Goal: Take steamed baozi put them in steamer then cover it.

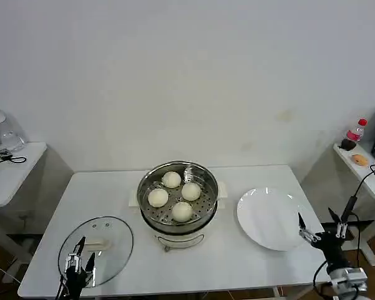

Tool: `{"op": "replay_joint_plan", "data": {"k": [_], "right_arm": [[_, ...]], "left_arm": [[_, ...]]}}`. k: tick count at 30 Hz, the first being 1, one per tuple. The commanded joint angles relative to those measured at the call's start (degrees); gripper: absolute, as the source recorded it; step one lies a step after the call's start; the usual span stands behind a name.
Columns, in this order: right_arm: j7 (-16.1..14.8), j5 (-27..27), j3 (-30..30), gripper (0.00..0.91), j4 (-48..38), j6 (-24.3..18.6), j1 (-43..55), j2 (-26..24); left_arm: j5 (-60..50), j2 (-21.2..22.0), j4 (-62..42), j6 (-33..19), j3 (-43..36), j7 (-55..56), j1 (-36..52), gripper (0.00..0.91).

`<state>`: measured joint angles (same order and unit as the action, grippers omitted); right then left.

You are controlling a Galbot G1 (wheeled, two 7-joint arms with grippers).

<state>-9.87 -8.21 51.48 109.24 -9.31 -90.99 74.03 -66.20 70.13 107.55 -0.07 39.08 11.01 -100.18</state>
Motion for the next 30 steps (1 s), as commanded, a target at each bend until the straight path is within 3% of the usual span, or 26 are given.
{"op": "replay_joint_plan", "data": {"k": [1, 30], "right_arm": [[0.19, 0.35, 2.36, 0.907, 0.37, -1.16, -2.82, 1.49], [0.19, 2.95, 2.46, 0.907, 1.6, -2.94, -4.91, 4.07]], "left_arm": [[-4.56, -3.22, -8.01, -0.05, -0.34, -1.3, 6.01, 0.907], [-4.81, -5.1, -13.31, 1.11, -3.59, -3.7, 14.6, 0.907]]}}
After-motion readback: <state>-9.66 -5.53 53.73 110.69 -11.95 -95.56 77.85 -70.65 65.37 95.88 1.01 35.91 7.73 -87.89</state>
